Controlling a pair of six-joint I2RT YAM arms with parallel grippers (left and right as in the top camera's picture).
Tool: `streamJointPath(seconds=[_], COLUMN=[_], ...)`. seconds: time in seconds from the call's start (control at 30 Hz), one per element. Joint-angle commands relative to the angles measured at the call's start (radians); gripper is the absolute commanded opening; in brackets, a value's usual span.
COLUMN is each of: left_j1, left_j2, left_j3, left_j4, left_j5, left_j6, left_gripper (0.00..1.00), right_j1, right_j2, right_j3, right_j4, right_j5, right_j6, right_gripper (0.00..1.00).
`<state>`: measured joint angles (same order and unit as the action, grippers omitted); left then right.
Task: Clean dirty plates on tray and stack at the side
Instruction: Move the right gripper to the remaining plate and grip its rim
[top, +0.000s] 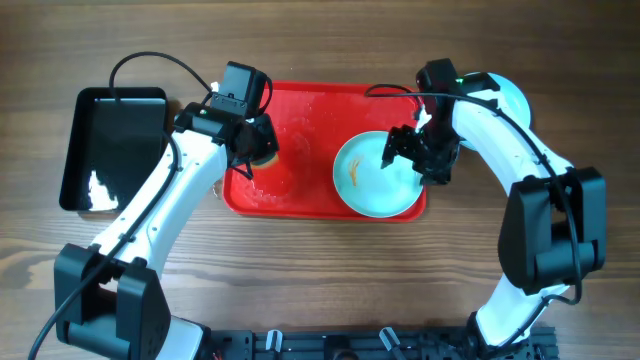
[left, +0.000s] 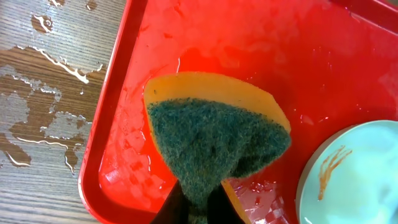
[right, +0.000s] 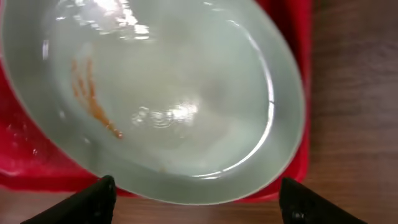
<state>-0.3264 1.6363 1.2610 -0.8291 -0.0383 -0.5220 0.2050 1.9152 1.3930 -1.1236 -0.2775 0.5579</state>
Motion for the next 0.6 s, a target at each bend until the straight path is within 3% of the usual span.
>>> streamJointPath(seconds=[0.0,0.03,0.07,0.13,0.23,0.57], left_j1=[0.001,0.001,0.001,0.001,0.001,0.001], left_j2=[0.002,0.002,0.002,0.002,0.002,0.002], left_j3=[0.014,0.014,0.014,0.014,0.014,0.014], left_j4=[0.003,0.003,0.003,0.003,0.003,0.003], left_j5=[0.005,0.005,0.005,0.005,0.005,0.005], left_j6=[-0.01,-0.01,-0.01,-0.01,-0.01,-0.01], left_gripper=[0.04,0.04,0.04,0.04,0.04,0.04], right_j1=[0.023,0.031,0.04,0.057,0.063,0.063], right_j2=[0.01,0.01,0.01,0.01,0.01,0.01], right_j3=[-0.036,-0.047,-0.06,-0.081,-0.1,-0.15], right_j4=[0.002,0.008,0.016,0.013,0.004,0.018], right_j5=[0.084,0.087,0.087,0.127,0.195,0.202], right_j6=[0.153,0.154,0.164,0.225,0.261,0.227], right_gripper=[0.71,0.59,0.54,0.54,0.62,0.61])
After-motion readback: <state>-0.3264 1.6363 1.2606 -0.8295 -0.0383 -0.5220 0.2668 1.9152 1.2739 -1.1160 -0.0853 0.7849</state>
